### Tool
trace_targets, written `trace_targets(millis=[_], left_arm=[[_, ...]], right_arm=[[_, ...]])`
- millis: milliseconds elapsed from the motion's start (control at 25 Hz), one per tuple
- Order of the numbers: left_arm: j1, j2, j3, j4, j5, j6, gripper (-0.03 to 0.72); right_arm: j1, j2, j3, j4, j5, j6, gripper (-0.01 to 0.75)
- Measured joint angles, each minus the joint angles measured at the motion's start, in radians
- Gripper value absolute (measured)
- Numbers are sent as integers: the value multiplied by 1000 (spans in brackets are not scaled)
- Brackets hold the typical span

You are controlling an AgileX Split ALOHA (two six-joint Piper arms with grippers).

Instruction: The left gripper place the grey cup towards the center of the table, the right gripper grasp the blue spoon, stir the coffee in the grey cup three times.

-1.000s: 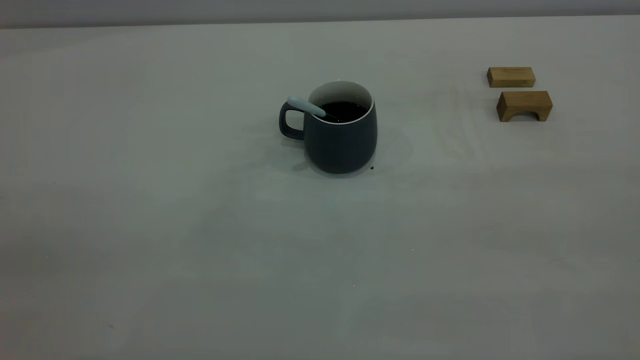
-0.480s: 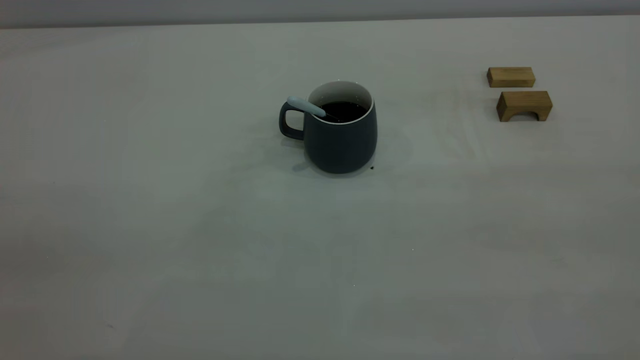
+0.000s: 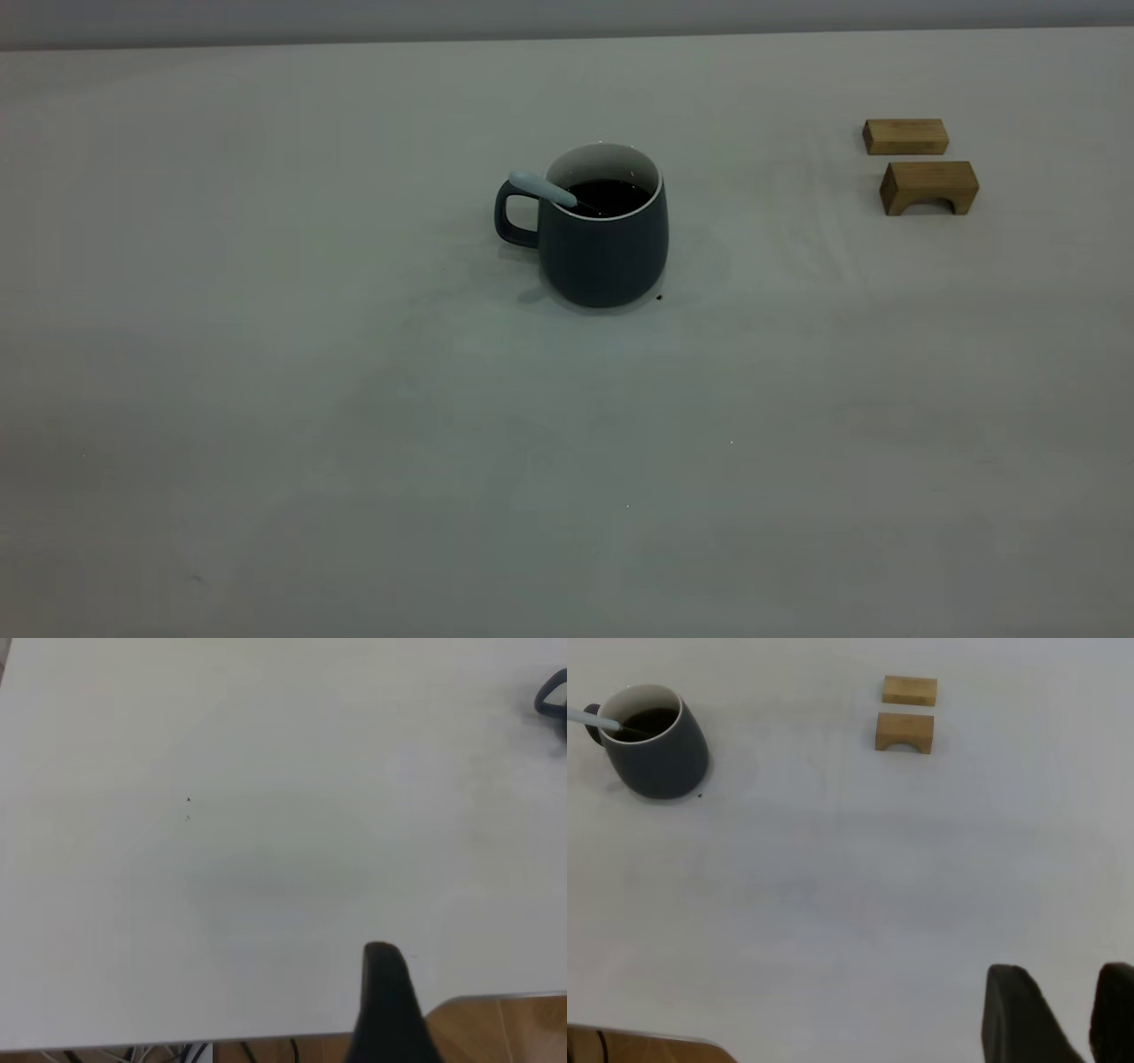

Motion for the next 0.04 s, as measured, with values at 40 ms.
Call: trace_targets(millis=[40], left_arm=[[0,0,0,0,0,0,563]], right_arm=[[0,0,0,0,0,0,241]])
